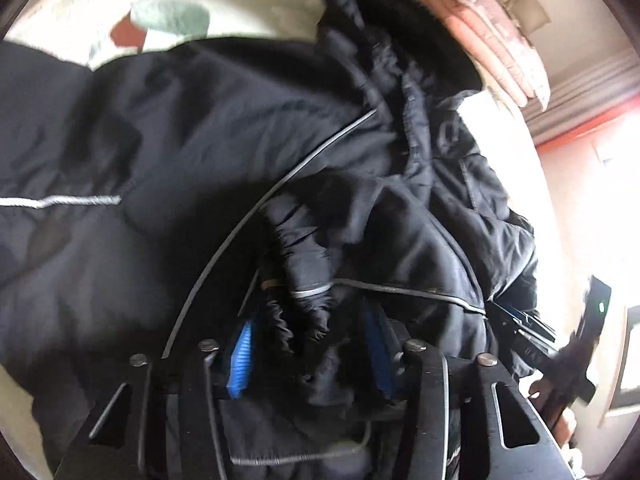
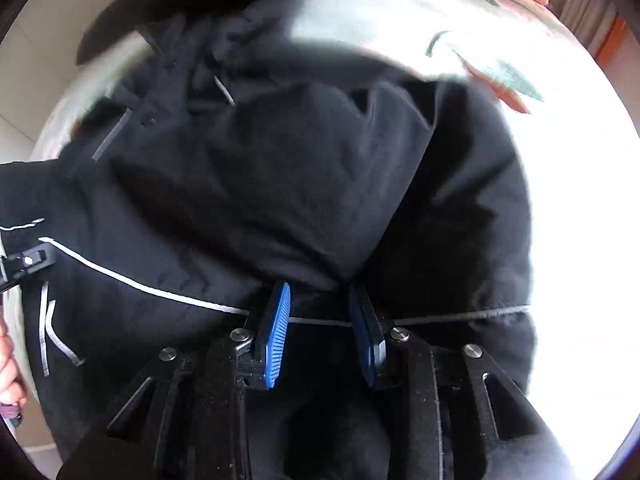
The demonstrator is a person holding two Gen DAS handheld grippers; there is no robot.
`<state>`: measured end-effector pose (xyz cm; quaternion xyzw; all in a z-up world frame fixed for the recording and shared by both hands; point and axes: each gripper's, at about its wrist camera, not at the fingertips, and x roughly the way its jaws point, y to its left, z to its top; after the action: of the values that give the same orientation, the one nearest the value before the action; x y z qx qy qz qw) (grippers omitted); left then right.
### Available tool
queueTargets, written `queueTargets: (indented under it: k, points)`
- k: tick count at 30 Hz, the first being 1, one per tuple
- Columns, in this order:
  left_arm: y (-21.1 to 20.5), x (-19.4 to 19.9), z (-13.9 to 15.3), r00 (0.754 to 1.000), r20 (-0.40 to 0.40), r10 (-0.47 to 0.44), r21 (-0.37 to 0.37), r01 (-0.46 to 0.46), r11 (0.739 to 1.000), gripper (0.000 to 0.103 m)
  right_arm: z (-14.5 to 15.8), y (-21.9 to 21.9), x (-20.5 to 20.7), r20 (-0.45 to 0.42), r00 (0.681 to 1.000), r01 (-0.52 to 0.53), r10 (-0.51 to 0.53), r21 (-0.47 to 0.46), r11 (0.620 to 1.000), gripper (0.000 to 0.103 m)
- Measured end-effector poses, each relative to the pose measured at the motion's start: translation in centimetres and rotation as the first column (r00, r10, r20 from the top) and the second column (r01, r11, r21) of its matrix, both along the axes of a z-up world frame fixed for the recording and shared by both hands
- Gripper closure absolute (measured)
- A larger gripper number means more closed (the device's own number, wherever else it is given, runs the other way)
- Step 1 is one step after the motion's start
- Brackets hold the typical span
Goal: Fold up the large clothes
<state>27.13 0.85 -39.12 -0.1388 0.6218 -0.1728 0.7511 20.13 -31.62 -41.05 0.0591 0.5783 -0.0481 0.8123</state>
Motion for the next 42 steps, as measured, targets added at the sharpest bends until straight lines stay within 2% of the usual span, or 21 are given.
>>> queueTargets:
  k: [1,2,3,5,9,11,13,15,17,20,21,23,25,27,29,32,34,36,38,39,42]
  points:
    - [-0.1,0.1,-0.3,1.000,-0.008,0.003,-0.008,-0.003,1.000,0.063,0.0,0.4,0.1,0.001,1.000,-0.009,0.009,-0.030,1.000,0.068]
    - [-0.1,0.1,-0.4,1.000,-0.005,0.009,-0.014,-0.009,1.000,0.070,-0.1,0.5,0.2,0.000,1.000,-0.002,0.002,-0.033,0.999,0.068]
    - [-0.2,0.1,-0.3,1.000,0.001,0.015,-0.020,-0.015,1.000,0.078,0.0,0.3,0.2,-0.001,1.000,0.004,-0.004,-0.024,1.000,0.068]
    - [-0.4,0.0,0.8,0.999,0.036,0.015,-0.028,-0.014,1.000,0.084,0.5,-0.4,0.1,-0.010,1.000,0.014,-0.014,0.013,1.000,0.068]
    - [0.5,0.0,5.6,0.989,0.145,0.037,-0.104,-0.022,0.994,0.085,4.3,-1.8,-1.1,0.010,1.000,0.025,-0.026,0.083,0.996,0.068]
    - [2.0,0.1,8.0,0.977,0.201,0.066,-0.124,-0.041,0.991,0.085,6.7,-1.9,-1.9,0.060,0.998,0.018,-0.025,0.116,0.993,0.059]
    - [3.9,0.5,9.2,0.969,0.229,0.090,-0.106,-0.067,0.992,0.085,8.6,-1.0,-2.3,0.101,0.995,0.006,-0.018,0.118,0.993,0.055]
    - [6.0,1.5,8.1,0.973,0.207,0.105,-0.056,-0.096,0.994,0.084,8.8,-0.7,-2.0,0.108,0.994,0.007,-0.019,0.111,0.994,0.054]
    - [7.2,2.1,5.4,0.986,0.137,0.099,-0.007,-0.099,0.995,0.079,7.4,0.0,-1.1,0.073,0.997,0.022,-0.028,0.081,0.996,0.054]
    - [7.5,2.1,0.1,0.997,0.028,0.073,0.105,-0.076,0.992,0.070,3.3,1.4,1.5,-0.041,0.999,0.028,-0.027,0.029,0.999,0.054]
    - [7.9,1.7,-0.8,0.998,0.020,0.063,0.090,-0.065,0.994,0.070,1.7,1.7,2.1,-0.073,0.997,0.018,-0.017,0.007,1.000,0.054]
    - [8.5,1.3,-0.9,0.997,0.032,0.067,0.039,-0.068,0.997,0.069,1.4,2.2,2.3,-0.038,0.999,-0.004,0.002,-0.034,0.999,0.052]
    - [9.8,1.1,-0.3,0.997,0.029,0.074,0.004,-0.074,0.997,0.065,1.6,2.1,2.6,-0.054,0.998,-0.014,0.012,-0.037,0.999,0.052]
    - [11.0,1.0,0.5,0.996,0.026,0.084,-0.011,-0.084,0.996,0.053,2.2,1.9,3.2,-0.083,0.997,-0.007,0.006,-0.010,1.000,0.052]
    - [11.1,0.5,1.7,0.996,0.032,0.078,0.016,-0.079,0.997,0.053,3.8,1.9,3.9,-0.091,0.996,-0.007,0.007,-0.003,1.000,0.052]
    - [10.2,-0.4,5.3,0.991,0.130,0.023,0.126,-0.039,0.991,0.054,7.0,3.4,4.9,-0.007,0.999,-0.041,0.041,0.008,0.999,0.052]
    - [9.3,-0.5,7.6,0.981,0.191,-0.019,0.087,0.002,0.996,0.052,8.0,4.9,5.6,0.025,0.998,-0.060,0.058,0.063,0.996,0.052]
    - [6.7,-0.2,8.3,0.975,0.211,-0.071,0.016,0.069,0.997,0.042,7.4,7.3,7.0,0.028,0.997,-0.080,0.078,0.076,0.994,0.052]
    - [3.5,0.4,7.4,0.974,0.187,-0.131,-0.063,0.145,0.987,0.042,6.0,9.1,8.1,0.010,0.997,-0.076,0.075,0.042,0.996,0.052]
    - [1.8,1.0,6.4,0.971,0.179,-0.155,-0.069,0.170,0.983,0.042,5.0,10.4,8.7,-0.003,0.998,-0.065,0.066,0.050,0.997,0.052]
    - [-1.4,3.5,1.1,0.978,0.093,-0.188,0.024,0.186,0.982,0.045,2.2,12.3,9.4,-0.058,0.998,-0.038,0.040,0.035,0.999,0.052]
